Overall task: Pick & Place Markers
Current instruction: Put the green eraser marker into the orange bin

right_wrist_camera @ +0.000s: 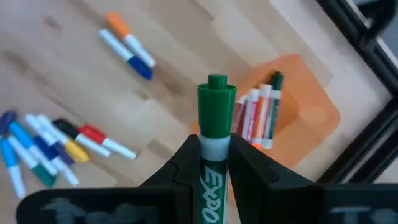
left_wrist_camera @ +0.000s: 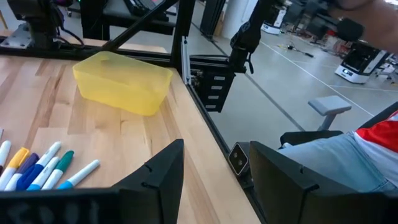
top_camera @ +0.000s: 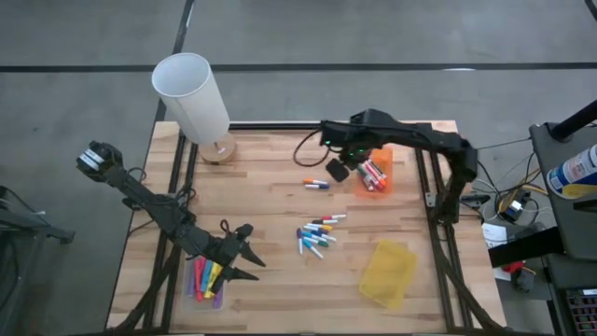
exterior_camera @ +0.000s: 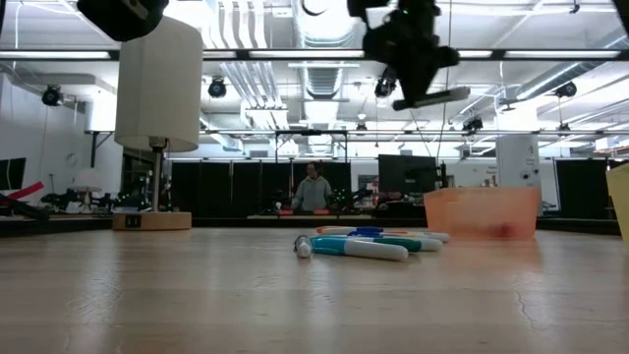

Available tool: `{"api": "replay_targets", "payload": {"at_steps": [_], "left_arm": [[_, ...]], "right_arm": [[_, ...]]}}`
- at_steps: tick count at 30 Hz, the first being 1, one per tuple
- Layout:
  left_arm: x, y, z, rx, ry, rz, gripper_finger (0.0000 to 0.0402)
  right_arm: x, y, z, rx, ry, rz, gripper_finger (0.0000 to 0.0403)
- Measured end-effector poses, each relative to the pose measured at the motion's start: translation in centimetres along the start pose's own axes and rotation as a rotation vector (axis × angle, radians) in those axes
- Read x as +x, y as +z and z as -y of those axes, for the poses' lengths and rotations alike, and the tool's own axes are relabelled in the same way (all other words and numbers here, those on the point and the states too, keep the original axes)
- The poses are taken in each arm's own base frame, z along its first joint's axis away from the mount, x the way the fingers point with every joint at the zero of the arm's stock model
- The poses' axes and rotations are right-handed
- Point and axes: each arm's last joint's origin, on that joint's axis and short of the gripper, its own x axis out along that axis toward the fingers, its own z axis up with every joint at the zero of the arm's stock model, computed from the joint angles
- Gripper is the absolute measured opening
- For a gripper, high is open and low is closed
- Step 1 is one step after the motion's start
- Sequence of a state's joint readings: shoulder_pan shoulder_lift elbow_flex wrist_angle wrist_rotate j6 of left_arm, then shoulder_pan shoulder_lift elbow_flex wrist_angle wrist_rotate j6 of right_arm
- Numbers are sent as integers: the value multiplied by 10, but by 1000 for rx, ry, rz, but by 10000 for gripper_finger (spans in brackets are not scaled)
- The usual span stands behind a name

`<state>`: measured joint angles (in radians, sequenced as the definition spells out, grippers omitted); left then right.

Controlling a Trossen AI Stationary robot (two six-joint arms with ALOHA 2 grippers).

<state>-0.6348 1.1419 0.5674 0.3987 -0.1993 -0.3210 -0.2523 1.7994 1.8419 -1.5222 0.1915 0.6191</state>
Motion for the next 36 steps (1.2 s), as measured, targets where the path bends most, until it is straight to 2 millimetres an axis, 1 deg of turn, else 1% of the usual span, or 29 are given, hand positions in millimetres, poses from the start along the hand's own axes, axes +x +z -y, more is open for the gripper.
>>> {"api": "replay_targets", "payload": {"at_steps": [4,9,14,19,26,30,33,36], "left_arm": [[0,0,0,-1,0,0,174],[0,0,0,-15,2,2,174],[0,0,0,-21,2,4,174],[0,0,0,-19,3,5,174],[0,0,0,-16,2,5,174],[0,0,0,-18,2,5,174],[0,0,0,-18,3,5,174],[0,0,0,-18,3,6,174]], "right_arm": [[12,-10,22,90,38,39,56],[42,-17,47,176,62,45,56],[68,-25,69,223,38,-21,56],[84,-27,81,249,19,-52,56],[106,-16,96,334,56,34,56],[120,-13,108,388,118,38,56],[130,-15,113,411,143,28,57],[139,-21,117,424,132,-2,57]]}}
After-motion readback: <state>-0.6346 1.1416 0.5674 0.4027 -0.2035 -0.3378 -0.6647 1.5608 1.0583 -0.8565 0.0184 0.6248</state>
